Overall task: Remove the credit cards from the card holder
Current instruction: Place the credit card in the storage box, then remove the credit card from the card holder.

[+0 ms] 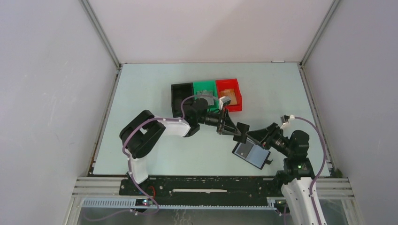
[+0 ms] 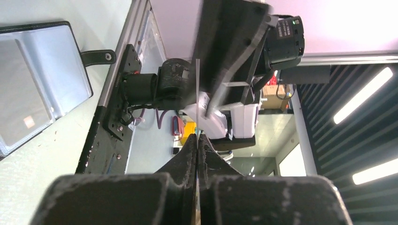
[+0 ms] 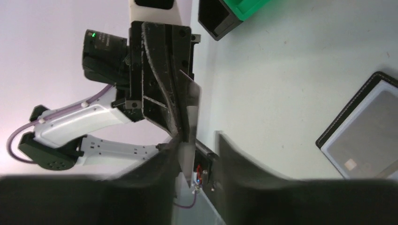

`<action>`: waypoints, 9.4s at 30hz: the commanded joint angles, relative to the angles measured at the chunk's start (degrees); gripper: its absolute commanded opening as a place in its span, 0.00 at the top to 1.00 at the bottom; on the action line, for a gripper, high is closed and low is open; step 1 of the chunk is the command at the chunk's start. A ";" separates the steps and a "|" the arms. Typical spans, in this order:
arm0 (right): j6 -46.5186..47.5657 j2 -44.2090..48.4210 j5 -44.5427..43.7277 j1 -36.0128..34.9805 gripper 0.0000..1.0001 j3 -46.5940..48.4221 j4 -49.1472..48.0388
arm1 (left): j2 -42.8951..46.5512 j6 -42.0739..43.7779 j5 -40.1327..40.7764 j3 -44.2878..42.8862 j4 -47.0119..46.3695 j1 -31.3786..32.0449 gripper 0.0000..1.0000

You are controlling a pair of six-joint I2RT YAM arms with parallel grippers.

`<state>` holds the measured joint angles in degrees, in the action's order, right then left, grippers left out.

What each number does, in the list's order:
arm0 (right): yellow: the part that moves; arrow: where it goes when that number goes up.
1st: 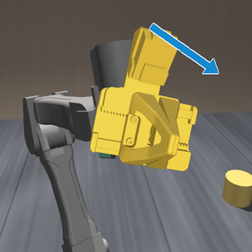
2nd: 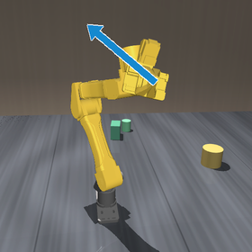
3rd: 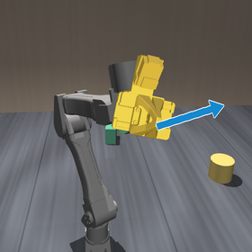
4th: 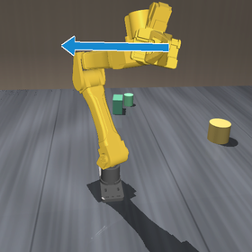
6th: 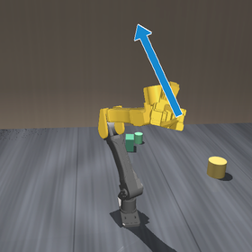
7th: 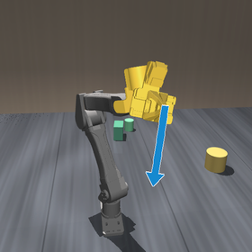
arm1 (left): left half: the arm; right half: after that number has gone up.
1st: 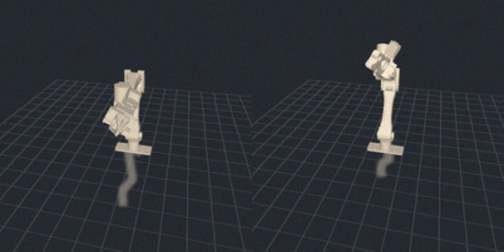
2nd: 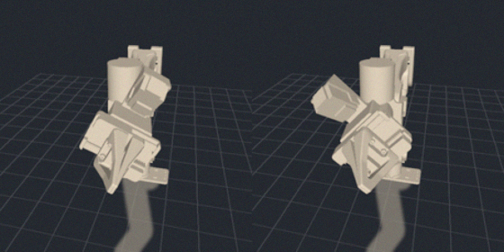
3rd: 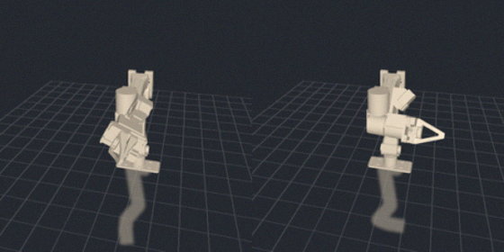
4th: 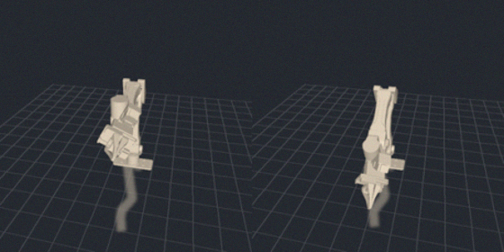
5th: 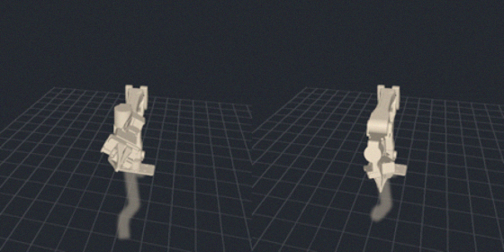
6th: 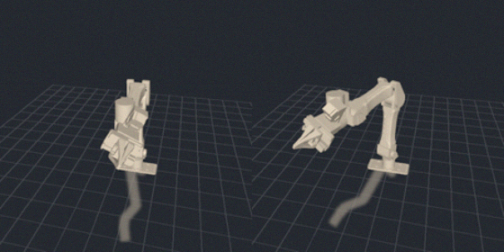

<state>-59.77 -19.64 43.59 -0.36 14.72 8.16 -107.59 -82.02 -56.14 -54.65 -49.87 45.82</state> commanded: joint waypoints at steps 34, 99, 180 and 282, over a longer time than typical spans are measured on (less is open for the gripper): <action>13.13 -4.18 -8.17 -0.08 0.01 6.72 18.20 | -10.77 60.45 85.77 -56.53 111.81 -17.08 1.00; 11.70 -31.39 -38.05 -6.56 0.94 1.89 17.86 | -12.68 44.83 29.14 -33.66 72.45 7.64 0.67; 5.50 -8.54 -48.19 -0.08 0.73 10.24 43.43 | -16.20 30.65 7.81 -31.05 52.11 8.18 0.67; 11.25 -22.16 -32.93 -0.08 0.71 -0.31 22.52 | -23.28 34.72 14.53 -33.73 58.07 8.39 1.00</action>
<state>-49.32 -41.36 11.68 -0.51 14.68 29.71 -131.39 -46.63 -42.30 -89.58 11.03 54.35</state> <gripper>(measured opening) 0.292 0.027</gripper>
